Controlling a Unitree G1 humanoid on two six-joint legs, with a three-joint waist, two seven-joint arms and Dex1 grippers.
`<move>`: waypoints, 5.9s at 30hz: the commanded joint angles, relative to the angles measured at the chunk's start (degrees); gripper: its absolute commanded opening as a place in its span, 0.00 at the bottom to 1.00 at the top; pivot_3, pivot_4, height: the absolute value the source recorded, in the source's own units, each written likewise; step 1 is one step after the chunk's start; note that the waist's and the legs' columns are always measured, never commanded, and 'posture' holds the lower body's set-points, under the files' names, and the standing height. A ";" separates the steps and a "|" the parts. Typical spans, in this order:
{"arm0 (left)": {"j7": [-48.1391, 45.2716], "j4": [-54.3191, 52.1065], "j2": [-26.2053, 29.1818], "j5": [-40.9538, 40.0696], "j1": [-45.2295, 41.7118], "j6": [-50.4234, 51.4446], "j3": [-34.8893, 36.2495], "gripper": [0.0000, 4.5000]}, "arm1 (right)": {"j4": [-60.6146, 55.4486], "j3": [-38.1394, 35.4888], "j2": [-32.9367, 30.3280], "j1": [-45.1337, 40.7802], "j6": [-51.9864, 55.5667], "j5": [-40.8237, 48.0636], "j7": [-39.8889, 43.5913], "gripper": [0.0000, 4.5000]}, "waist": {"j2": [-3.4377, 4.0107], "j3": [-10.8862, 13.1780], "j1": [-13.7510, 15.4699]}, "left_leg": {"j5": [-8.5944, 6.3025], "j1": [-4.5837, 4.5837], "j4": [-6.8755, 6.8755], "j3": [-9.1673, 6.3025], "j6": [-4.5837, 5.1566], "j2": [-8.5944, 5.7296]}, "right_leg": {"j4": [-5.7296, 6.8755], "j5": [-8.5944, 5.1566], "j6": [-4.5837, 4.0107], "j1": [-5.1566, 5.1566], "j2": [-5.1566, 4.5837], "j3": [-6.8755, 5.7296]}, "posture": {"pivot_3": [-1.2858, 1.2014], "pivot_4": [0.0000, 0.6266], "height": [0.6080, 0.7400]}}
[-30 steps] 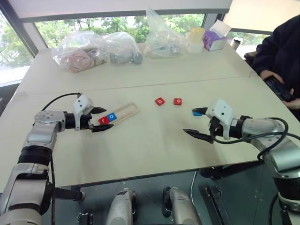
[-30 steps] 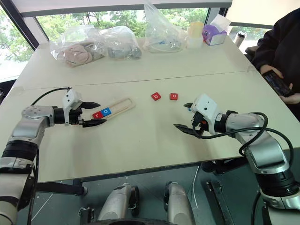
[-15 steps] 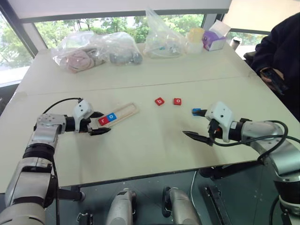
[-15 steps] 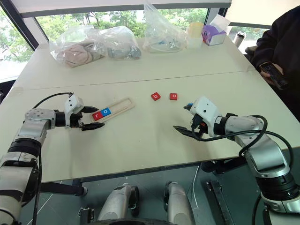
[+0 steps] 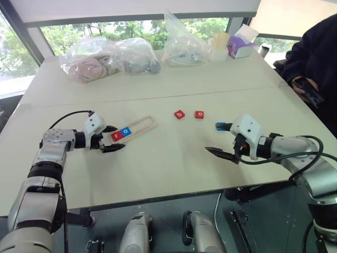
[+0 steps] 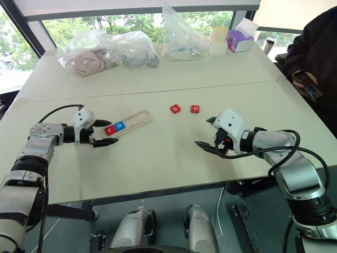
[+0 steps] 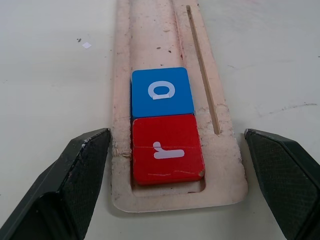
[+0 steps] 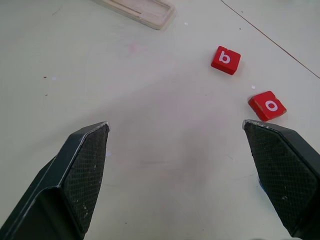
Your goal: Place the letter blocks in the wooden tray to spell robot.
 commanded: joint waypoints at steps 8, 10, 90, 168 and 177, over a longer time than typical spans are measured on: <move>1.24 -3.57 -0.51 2.17 4.29 0.17 -1.36 0.73 | -1.84 -0.57 -0.59 -0.40 -0.69 -0.07 -0.22 1.00 | 0.03 -0.04 -0.01 | 0.00 0.05 0.00 -0.02 0.00 0.03 | 0.00 0.00 0.00 0.03 -0.01 0.00 | 0.52 0.24 0.89; 0.37 -6.02 -0.90 1.77 5.46 0.47 -1.70 0.73 | -1.60 -0.44 -0.50 -0.66 -0.80 -0.18 -0.25 1.00 | 0.03 -0.05 0.00 | 0.00 0.05 0.00 -0.02 0.00 0.03 | 0.00 0.00 0.00 0.02 -0.03 0.01 | 0.52 0.24 0.89; 17.51 -83.15 4.36 -29.53 31.81 46.92 13.66 0.99 | 48.28 8.01 34.94 -29.57 -12.90 -12.38 -24.53 1.00 | 0.04 0.04 -1.90 | 0.00 -0.02 -0.19 -0.10 0.00 0.00 | -0.07 0.01 -0.03 -0.13 0.11 0.02 | 0.52 0.24 0.89; 17.31 -71.10 5.01 -22.34 31.81 37.12 10.60 1.00 | -2.03 2.03 22.12 -6.22 31.21 -7.07 -27.73 1.00 | 0.12 0.08 -1.59 | 0.00 -0.76 -0.31 -0.04 -0.03 0.03 | -0.19 0.06 -0.11 -0.87 0.04 -0.02 | 0.52 0.24 0.89; 17.37 -71.52 4.98 -22.42 31.94 37.17 10.13 1.00 | 10.35 3.50 0.85 -5.25 -1.04 -1.57 7.47 1.00 | 0.05 0.12 -1.36 | 0.00 -0.76 -0.28 -0.08 -0.03 -0.04 | -0.28 0.04 -0.08 -0.77 0.06 -0.03 | 0.52 0.24 0.89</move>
